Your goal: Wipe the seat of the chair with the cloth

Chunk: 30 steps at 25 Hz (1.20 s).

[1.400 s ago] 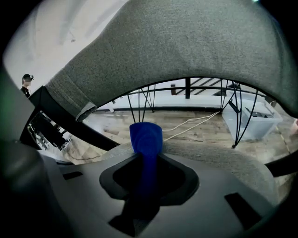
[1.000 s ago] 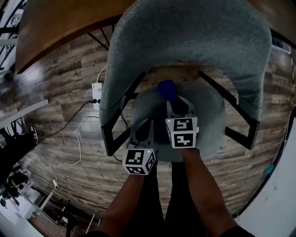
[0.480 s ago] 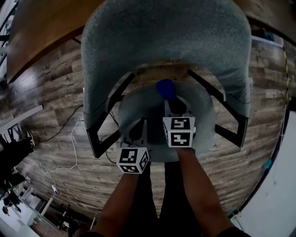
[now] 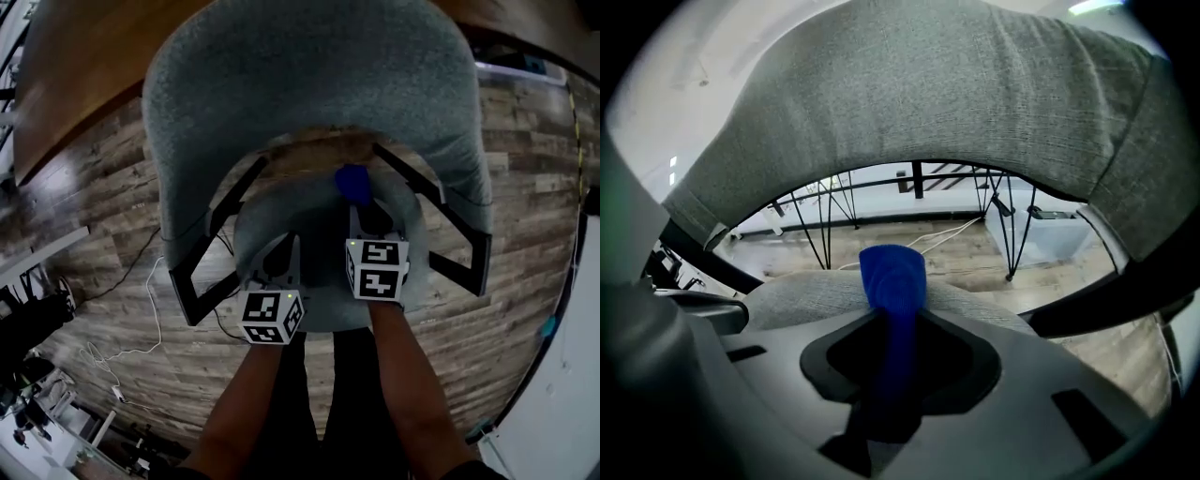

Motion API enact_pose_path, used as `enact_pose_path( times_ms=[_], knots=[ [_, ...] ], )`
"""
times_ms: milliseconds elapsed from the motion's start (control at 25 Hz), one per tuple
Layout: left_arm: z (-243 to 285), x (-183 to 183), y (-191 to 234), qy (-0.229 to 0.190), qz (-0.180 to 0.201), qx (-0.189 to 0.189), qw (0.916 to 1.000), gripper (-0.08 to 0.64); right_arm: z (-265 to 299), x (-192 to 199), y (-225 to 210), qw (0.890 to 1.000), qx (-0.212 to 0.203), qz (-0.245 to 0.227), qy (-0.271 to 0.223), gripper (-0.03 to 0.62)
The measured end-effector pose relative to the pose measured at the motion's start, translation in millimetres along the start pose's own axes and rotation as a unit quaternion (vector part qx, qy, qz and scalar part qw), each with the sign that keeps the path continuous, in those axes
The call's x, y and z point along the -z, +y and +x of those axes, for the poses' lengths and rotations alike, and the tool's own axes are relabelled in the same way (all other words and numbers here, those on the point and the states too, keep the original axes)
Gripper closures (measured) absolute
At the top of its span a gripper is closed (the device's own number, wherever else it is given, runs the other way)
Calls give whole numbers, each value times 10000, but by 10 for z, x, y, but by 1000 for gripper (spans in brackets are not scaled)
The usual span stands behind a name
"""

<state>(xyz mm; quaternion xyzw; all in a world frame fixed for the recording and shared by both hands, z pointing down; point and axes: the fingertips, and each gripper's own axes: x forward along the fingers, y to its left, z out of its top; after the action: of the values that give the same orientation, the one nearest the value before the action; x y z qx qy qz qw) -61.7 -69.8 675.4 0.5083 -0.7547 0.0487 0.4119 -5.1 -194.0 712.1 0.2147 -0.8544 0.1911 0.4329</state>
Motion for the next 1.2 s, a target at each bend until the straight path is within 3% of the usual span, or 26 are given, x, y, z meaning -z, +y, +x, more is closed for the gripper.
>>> enact_pose_path(
  times_ms=[280, 720, 1000, 1200],
  knots=[
    [84, -16, -185, 51, 124, 153, 9998, 557, -118, 70, -336, 9991, 378, 198, -80, 489],
    [301, -16, -565, 116, -82, 503, 9986, 557, -283, 168, -923, 9928, 1137, 237, -277, 489],
    [334, -15, -771, 107, 21, 679, 9976, 557, -345, 184, -1033, 9903, 1328, 291, -281, 489],
    [205, -49, -600, -33, -254, 499, 9984, 557, -463, 136, -985, 9908, 1180, 214, -633, 489]
  ],
)
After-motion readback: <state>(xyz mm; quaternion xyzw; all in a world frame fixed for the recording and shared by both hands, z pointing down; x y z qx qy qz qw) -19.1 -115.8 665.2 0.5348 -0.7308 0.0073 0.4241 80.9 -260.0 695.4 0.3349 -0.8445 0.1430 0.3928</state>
